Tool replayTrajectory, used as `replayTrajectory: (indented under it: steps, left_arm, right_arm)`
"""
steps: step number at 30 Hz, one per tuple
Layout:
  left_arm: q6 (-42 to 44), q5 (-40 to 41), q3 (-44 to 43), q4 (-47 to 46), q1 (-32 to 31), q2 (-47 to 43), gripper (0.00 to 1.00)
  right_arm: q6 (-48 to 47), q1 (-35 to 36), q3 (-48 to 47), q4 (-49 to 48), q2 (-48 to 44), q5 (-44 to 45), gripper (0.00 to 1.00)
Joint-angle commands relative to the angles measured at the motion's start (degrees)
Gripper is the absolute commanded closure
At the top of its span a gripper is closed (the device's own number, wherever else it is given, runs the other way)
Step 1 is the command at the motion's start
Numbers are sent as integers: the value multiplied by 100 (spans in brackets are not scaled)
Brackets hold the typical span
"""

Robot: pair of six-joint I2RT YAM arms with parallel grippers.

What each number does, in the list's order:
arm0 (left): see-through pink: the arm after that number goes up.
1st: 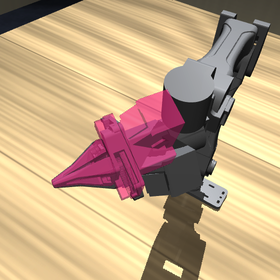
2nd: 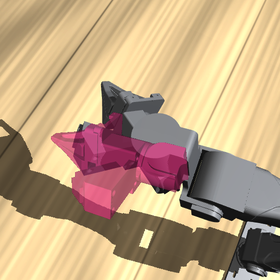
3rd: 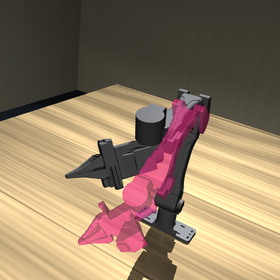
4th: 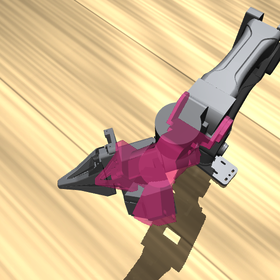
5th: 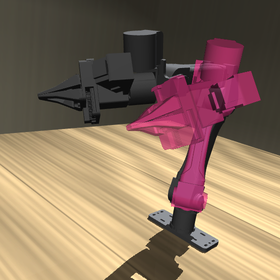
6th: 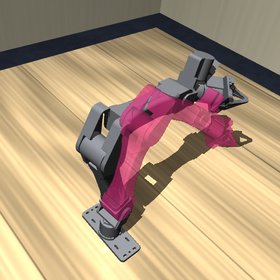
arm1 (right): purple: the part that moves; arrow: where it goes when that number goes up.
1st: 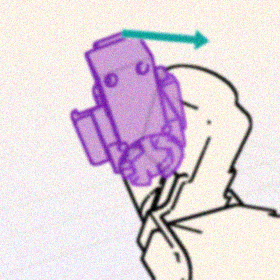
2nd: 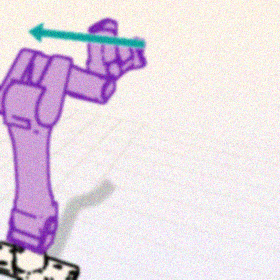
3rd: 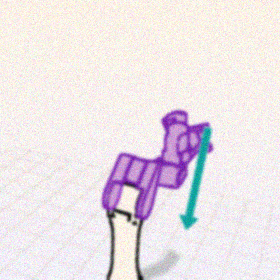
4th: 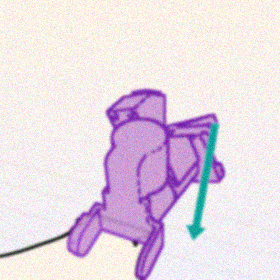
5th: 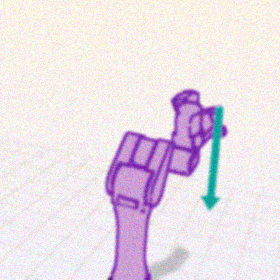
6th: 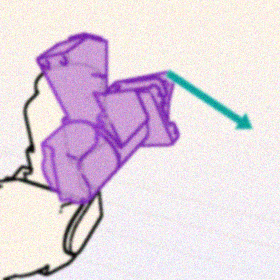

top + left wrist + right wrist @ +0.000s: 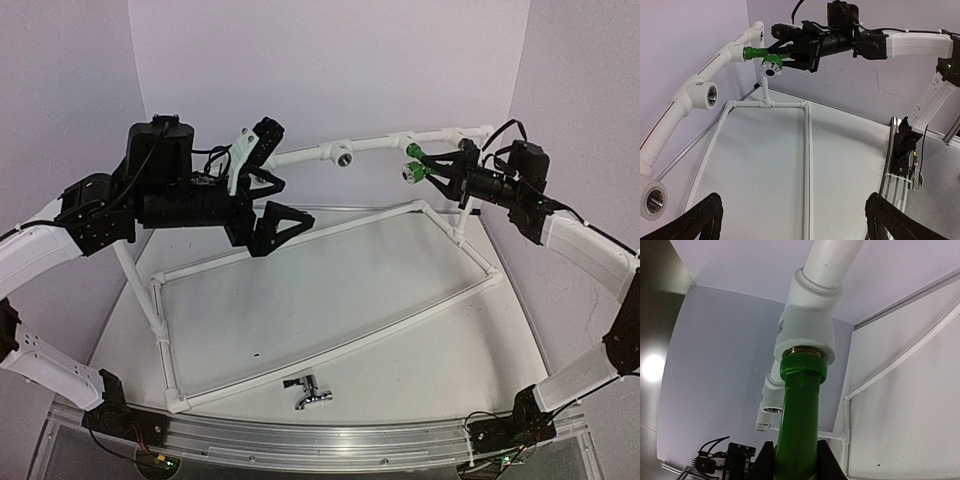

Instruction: Install the water faucets

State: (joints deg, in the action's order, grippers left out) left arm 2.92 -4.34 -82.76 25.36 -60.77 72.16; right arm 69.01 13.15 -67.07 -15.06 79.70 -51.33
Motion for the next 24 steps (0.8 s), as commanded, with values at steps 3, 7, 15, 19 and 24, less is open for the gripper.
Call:
replayTrajectory:
  steps: [3,7,15,19,24]
  left_arm:
    - [-64,13,-240,-217,13,-26,1]
    - [-41,17,-223,-243,13,6,1]
    - [-37,24,-178,-243,13,-21,1]
    - [-51,44,-182,-225,13,-61,1]
    - [-53,89,-163,-198,13,-104,0]
  right_arm:
    - [777,-84,133,109,-51,-535,50]
    - [448,-98,40,81,-89,-576,23]
    - [-658,-148,138,99,-424,-703,2]
    - [-1545,-320,266,319,-744,-732,2]
    - [-4407,-560,-408,2688,-991,97,2]
